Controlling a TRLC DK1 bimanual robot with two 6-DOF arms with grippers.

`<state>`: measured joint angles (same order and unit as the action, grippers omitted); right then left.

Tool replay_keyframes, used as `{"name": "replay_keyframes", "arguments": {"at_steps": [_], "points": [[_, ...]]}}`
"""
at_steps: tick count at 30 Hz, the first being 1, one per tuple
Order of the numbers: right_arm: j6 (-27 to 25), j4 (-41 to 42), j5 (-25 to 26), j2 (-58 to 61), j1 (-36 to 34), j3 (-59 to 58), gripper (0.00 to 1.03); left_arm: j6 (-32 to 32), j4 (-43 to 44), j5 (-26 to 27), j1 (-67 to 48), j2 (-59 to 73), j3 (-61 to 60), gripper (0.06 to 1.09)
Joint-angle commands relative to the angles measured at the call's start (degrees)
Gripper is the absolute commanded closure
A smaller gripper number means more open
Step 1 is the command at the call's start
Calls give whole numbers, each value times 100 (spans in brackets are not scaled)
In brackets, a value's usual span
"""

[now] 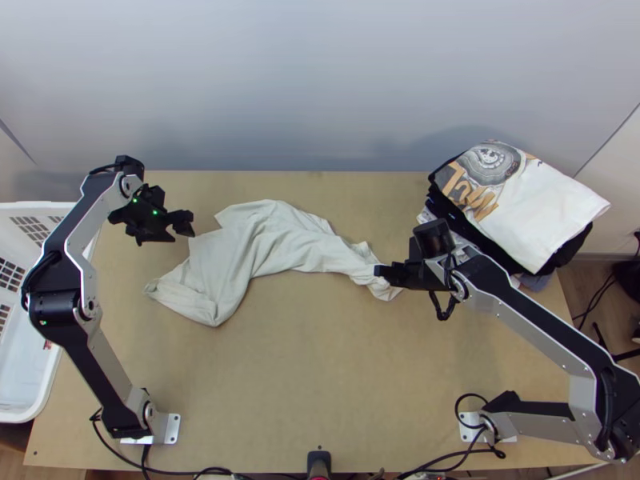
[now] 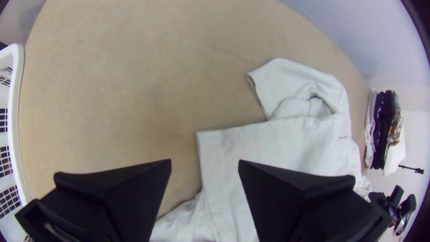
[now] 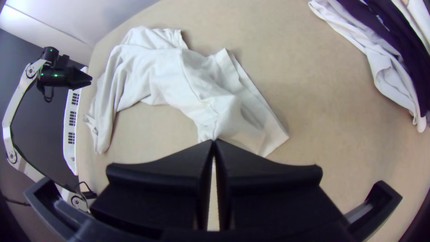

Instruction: Fold the t-shirt

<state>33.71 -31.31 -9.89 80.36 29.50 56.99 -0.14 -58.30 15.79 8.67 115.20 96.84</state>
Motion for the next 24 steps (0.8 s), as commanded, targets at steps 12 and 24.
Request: {"name": "replay_keyframes", "arguments": {"at_steps": [12, 24], "points": [[4, 160, 5, 6, -23, -30, 100, -258, 416, -182, -172, 214, -104, 63], [4, 213, 5, 6, -23, -21, 100, -364, 425, -190, -234, 240, -288, 73]]}}
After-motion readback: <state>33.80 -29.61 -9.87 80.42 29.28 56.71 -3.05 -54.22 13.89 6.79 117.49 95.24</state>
